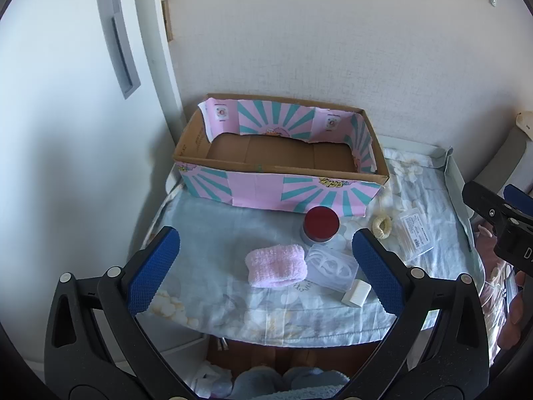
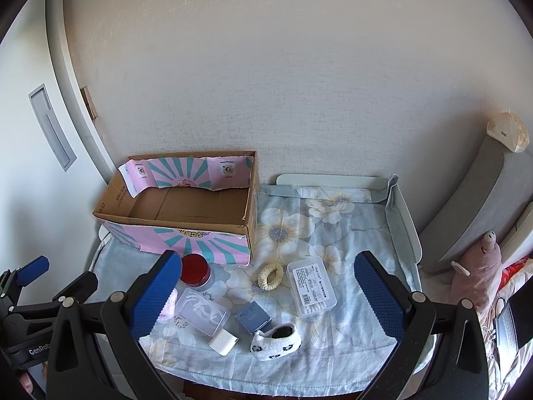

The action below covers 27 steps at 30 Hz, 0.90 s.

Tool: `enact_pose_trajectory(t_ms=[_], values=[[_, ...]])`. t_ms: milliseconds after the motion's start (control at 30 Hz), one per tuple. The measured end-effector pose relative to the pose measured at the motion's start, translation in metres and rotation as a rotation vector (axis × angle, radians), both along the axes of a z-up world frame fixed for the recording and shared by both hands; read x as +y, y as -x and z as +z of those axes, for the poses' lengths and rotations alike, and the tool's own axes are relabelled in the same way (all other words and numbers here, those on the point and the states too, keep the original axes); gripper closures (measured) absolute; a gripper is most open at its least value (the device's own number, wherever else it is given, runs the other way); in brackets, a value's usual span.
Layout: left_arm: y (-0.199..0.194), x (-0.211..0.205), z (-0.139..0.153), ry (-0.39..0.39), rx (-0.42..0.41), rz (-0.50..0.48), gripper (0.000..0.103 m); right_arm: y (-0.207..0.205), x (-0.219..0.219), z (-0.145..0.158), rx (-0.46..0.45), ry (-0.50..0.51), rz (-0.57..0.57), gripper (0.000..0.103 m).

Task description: Organize objects

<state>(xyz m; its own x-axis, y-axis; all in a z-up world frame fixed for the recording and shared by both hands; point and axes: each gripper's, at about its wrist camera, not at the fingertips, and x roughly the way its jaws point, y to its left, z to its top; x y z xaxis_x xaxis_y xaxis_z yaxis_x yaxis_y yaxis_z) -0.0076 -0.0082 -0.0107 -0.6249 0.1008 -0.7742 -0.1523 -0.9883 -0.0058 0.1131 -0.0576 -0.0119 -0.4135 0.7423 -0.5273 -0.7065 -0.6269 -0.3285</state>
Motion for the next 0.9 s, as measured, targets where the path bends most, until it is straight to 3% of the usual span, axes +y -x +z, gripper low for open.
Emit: enact_pose_trajectory(t_ms=[900], values=[[0.0, -0.003, 0.007, 0.001, -0.005, -0.059, 0.0, -0.001, -0.014, -0.004, 0.008, -0.058, -0.014, 0.0]])
